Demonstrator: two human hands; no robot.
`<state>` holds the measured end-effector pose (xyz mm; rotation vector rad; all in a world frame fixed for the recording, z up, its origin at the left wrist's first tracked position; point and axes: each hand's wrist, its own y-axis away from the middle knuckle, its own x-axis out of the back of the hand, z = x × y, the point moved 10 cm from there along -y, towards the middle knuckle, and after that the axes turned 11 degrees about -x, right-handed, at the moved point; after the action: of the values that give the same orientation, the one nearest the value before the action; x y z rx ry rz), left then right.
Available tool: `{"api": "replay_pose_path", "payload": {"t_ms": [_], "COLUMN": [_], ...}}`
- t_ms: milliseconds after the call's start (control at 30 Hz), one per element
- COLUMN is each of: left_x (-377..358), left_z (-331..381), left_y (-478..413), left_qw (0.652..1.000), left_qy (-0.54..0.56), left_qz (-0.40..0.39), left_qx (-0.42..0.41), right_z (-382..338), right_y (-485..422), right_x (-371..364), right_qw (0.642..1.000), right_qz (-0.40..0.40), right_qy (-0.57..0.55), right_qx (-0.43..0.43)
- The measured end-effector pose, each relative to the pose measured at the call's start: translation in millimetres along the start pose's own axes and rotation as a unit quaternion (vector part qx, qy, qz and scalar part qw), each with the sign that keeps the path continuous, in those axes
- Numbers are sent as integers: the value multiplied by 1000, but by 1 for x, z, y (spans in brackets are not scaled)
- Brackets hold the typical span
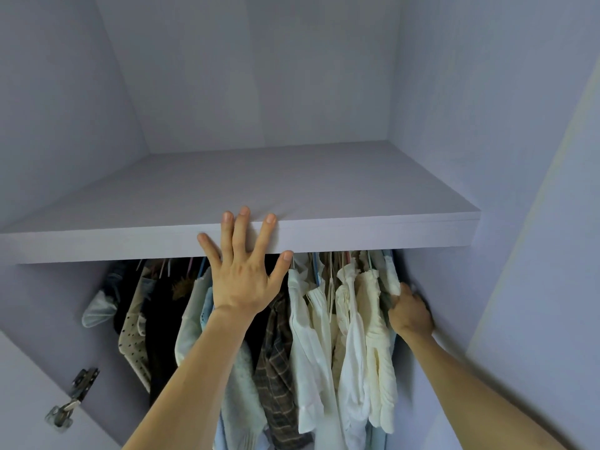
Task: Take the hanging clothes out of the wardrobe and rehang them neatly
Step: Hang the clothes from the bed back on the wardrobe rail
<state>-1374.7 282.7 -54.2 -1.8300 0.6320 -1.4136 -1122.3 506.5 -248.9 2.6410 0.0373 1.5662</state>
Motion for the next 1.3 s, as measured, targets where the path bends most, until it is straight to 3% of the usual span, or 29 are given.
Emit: {"api": "replay_pose_path", "payload": {"t_ms": [200, 367, 467, 567, 833, 1133, 1300], "left_x": [3, 21, 26, 24, 74, 154, 188], "left_z": [1, 5, 13, 18, 42, 106, 138], "left_y": [2, 8, 31, 104, 368, 551, 577], "left_qw": [998, 994, 978, 938, 834, 772, 781], "left_qy": [12, 26, 99, 175, 191, 182, 176], "left_qz": [-53, -109, -174, -275, -480, -570, -561], "left_qx": [16, 14, 53, 119, 193, 216, 213], "right_z": [7, 6, 8, 9, 61, 174, 216], "right_y": [25, 83, 134, 192, 358, 495, 532], "right_x": [4, 23, 36, 51, 18, -51, -56], "right_qw": [998, 989, 983, 971, 947, 933, 918], "right_qz": [-31, -6, -2, 25, -28, -181, -224], "right_qy": [-47, -133, -149, -165, -96, 42, 86], "right_qx": [-24, 61, 110, 173, 304, 309, 316]}}
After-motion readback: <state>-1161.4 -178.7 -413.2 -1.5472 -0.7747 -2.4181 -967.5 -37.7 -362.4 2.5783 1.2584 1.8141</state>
